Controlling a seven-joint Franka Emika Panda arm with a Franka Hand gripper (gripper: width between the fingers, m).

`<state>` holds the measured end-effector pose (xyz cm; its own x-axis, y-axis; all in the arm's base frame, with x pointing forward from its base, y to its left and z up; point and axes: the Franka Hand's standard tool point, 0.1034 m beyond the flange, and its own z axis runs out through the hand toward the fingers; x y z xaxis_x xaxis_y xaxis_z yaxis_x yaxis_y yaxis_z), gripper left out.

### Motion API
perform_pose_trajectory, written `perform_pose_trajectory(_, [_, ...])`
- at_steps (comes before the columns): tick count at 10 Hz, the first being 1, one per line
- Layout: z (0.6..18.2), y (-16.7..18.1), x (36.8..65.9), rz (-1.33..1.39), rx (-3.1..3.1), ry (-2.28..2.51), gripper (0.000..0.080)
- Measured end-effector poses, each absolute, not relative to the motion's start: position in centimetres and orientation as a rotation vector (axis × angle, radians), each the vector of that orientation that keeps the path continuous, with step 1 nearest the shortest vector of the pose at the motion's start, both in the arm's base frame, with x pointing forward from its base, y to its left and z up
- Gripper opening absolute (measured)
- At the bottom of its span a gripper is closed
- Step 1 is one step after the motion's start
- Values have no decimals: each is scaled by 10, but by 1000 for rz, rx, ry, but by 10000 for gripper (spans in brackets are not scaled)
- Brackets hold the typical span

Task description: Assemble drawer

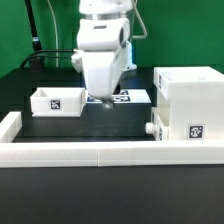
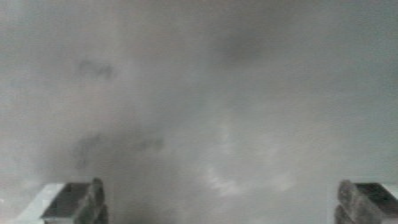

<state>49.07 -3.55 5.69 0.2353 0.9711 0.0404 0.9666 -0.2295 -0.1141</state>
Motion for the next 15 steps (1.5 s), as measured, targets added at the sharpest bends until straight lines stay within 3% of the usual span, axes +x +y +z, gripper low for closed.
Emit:
perform_pose_trajectory(4, [79,-70,460,66,-2428,-1828,649])
perform_pose_trajectory(10, [75,-70,459,80,-2636,-1519,649])
perform_pose_trajectory(15, [62,-100,434,8,-3016,-741,649])
